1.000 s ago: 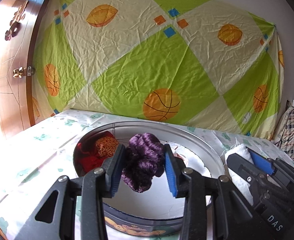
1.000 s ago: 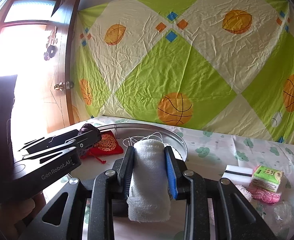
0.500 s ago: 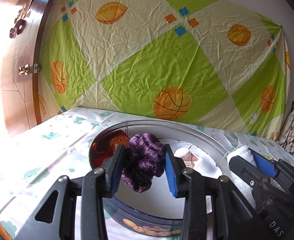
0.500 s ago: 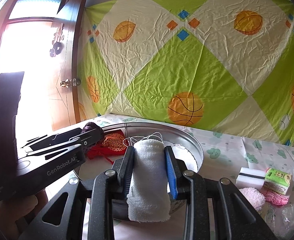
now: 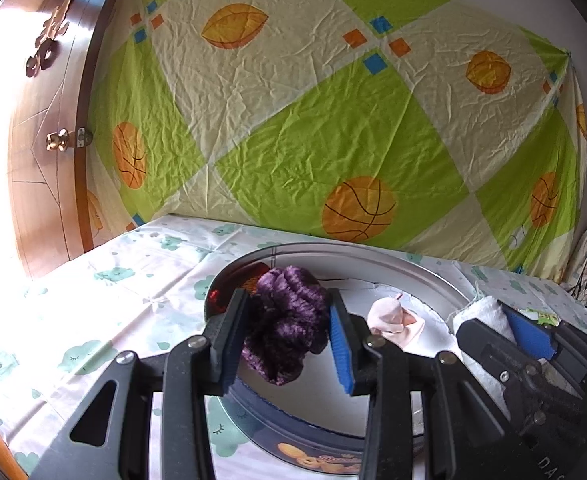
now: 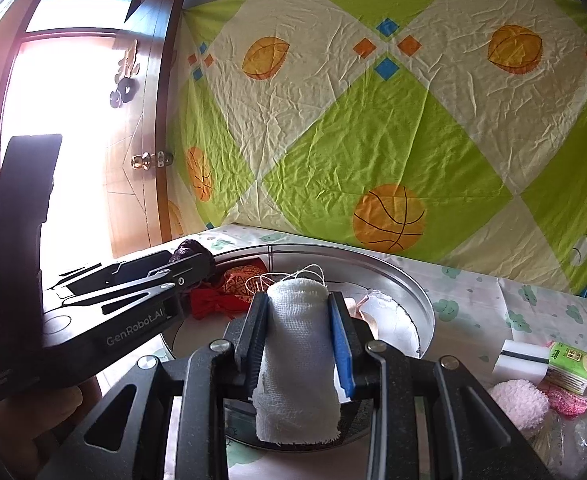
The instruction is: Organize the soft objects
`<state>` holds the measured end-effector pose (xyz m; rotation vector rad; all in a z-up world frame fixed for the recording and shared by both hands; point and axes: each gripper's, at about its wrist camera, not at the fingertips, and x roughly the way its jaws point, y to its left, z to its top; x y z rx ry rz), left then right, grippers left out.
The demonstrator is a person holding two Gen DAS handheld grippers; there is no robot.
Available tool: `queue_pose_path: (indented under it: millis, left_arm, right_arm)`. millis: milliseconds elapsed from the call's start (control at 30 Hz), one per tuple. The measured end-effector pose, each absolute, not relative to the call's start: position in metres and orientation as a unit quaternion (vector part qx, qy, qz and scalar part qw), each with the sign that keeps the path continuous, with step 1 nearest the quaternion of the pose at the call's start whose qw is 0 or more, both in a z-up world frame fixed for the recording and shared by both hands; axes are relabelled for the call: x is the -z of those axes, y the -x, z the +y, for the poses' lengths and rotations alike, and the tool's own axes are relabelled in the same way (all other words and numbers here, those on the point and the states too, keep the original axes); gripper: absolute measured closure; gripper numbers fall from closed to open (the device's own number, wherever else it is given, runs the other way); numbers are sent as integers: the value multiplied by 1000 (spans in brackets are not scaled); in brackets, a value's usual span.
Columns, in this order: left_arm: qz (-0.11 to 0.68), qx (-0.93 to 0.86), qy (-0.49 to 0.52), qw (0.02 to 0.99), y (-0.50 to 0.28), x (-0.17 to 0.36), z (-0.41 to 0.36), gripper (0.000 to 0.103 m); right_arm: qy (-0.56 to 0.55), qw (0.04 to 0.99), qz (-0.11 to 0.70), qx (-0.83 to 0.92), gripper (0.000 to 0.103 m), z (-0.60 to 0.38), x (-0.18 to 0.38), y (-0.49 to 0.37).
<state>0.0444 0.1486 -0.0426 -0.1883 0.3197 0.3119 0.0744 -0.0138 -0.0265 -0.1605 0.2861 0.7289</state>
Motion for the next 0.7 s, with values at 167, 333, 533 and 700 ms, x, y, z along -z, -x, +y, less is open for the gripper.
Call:
queue_pose_path:
  millis: [167, 333, 533, 700]
  left_arm:
    - [161, -160, 93, 969, -45, 43, 156, 66]
    - [167, -159, 86, 969, -49, 44, 157, 66]
    - [175, -155, 83, 969, -53, 45, 158, 66]
    - [183, -150, 80, 968, -57, 46, 158, 66]
  right_arm:
    - [82, 918, 140, -362, 70, -7, 27, -72]
    - [82, 915, 149, -366, 70, -3, 27, -75]
    - [76, 913, 163, -366, 70, -2, 29, -82]
    - [66, 911, 172, -368, 70, -4, 29, -86]
